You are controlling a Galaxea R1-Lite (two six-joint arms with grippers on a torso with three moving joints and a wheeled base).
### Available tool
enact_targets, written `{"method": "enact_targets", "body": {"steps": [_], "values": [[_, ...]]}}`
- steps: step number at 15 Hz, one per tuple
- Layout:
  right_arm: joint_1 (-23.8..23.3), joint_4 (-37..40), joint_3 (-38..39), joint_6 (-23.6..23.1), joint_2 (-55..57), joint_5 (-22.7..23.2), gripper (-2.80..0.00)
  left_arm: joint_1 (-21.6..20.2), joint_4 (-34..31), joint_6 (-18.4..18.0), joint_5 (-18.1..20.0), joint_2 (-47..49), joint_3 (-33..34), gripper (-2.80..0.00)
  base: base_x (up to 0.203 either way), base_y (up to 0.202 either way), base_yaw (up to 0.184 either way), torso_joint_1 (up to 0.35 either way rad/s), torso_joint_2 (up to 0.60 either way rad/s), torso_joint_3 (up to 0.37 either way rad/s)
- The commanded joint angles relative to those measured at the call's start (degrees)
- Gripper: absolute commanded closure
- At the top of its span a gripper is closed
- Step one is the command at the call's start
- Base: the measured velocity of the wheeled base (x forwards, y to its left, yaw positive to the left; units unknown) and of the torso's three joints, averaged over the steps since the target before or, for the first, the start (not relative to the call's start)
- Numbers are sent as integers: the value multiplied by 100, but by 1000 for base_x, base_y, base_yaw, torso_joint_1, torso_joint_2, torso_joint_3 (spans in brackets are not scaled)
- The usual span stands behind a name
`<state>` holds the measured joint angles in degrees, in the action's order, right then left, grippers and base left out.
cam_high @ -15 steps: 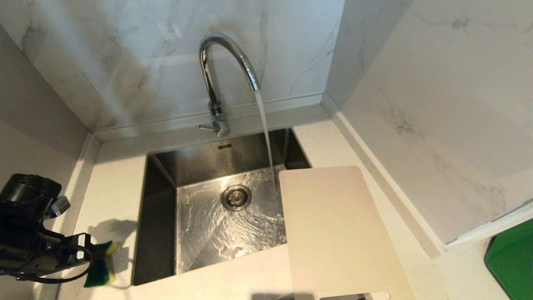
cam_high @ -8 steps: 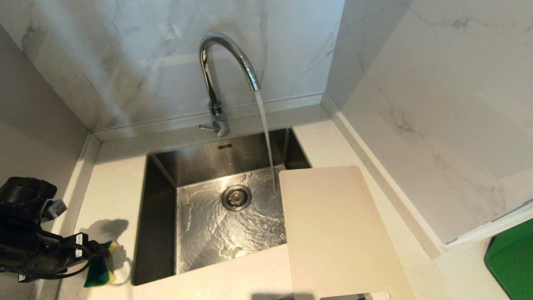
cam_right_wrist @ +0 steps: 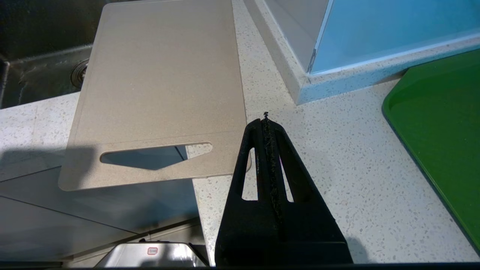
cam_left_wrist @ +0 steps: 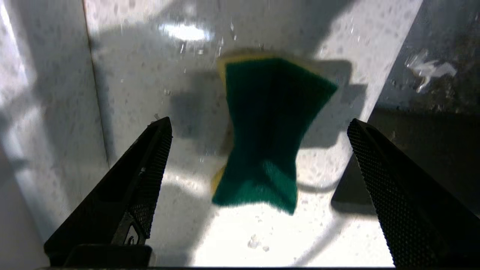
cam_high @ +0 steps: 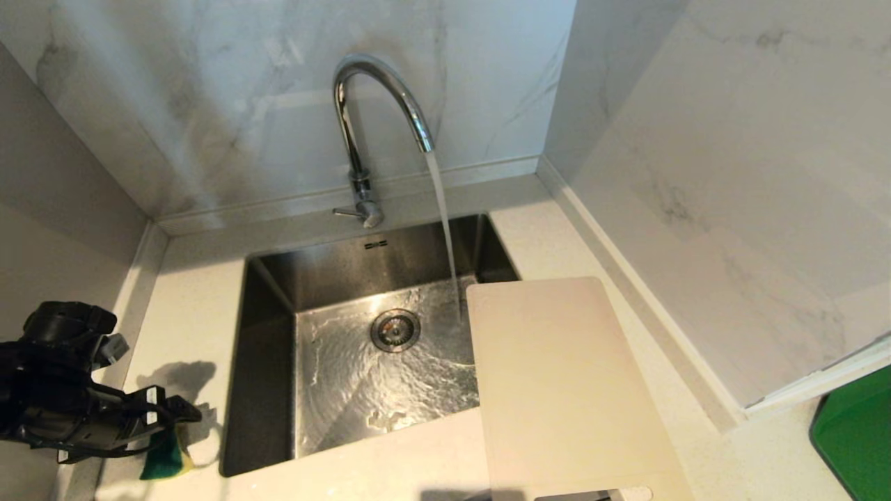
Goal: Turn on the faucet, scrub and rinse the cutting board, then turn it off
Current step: Pick up the cleaning cloth
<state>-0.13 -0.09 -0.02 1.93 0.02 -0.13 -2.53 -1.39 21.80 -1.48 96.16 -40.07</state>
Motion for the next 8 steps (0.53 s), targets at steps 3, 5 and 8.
{"method": "enact_targets", "body": {"steps": [3, 5, 8], "values": [[2, 0, -2, 1, -2, -4, 0, -107, 113, 26, 89, 309, -28, -280, 0, 0, 0, 0, 0, 0], [4, 0, 2, 1, -2, -4, 0, -116, 113, 26, 164, 420, -79, -280, 0, 0, 0, 0, 0, 0], [-3, 0, 1, 1, -2, -4, 0, -195, 113, 26, 355, 481, -131, -280, 0, 0, 0, 0, 0, 0]]}}
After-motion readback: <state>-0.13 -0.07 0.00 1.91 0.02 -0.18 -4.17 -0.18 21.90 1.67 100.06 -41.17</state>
